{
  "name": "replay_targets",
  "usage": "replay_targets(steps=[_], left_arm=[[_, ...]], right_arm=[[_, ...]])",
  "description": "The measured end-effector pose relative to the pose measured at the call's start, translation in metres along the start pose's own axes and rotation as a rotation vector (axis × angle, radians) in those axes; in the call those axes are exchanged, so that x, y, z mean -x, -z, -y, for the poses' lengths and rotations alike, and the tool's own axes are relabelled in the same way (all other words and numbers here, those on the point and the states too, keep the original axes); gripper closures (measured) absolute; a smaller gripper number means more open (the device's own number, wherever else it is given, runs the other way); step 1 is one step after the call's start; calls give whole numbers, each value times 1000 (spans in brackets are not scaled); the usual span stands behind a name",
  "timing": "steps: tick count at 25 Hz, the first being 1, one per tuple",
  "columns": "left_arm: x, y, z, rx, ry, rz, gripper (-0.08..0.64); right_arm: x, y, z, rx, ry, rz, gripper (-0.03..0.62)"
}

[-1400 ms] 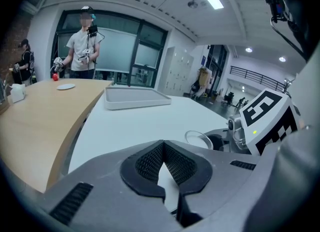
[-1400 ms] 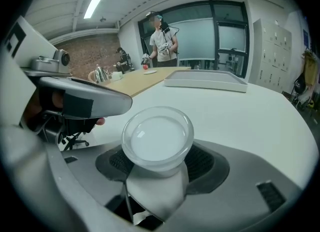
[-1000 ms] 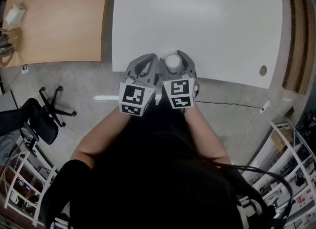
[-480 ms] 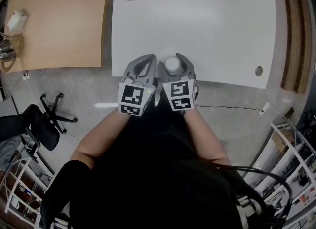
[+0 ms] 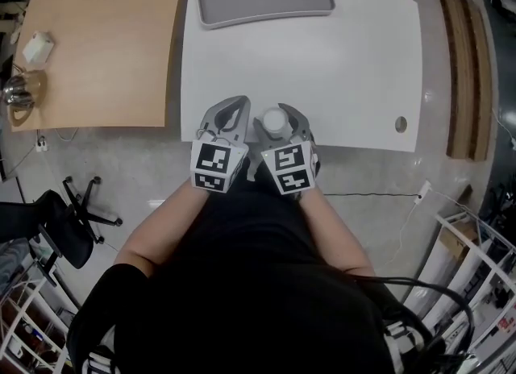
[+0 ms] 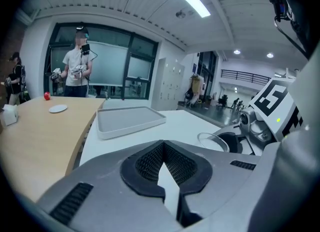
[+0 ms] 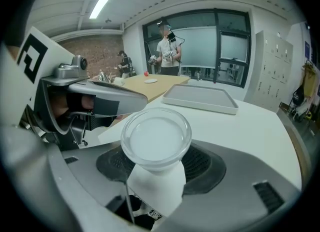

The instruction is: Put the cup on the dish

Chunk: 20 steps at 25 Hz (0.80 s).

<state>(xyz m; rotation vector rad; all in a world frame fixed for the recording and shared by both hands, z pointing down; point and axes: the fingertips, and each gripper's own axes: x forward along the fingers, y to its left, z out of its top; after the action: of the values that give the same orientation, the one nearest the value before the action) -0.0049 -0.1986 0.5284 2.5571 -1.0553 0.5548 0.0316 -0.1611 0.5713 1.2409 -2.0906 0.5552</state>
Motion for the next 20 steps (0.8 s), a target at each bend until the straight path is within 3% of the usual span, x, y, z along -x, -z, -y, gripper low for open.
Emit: replay_targets(steps=[20], left_arm=[[42,-94,11,-100,-1,142,554]], right_arm=[[96,-106,9,90,23,156,348]])
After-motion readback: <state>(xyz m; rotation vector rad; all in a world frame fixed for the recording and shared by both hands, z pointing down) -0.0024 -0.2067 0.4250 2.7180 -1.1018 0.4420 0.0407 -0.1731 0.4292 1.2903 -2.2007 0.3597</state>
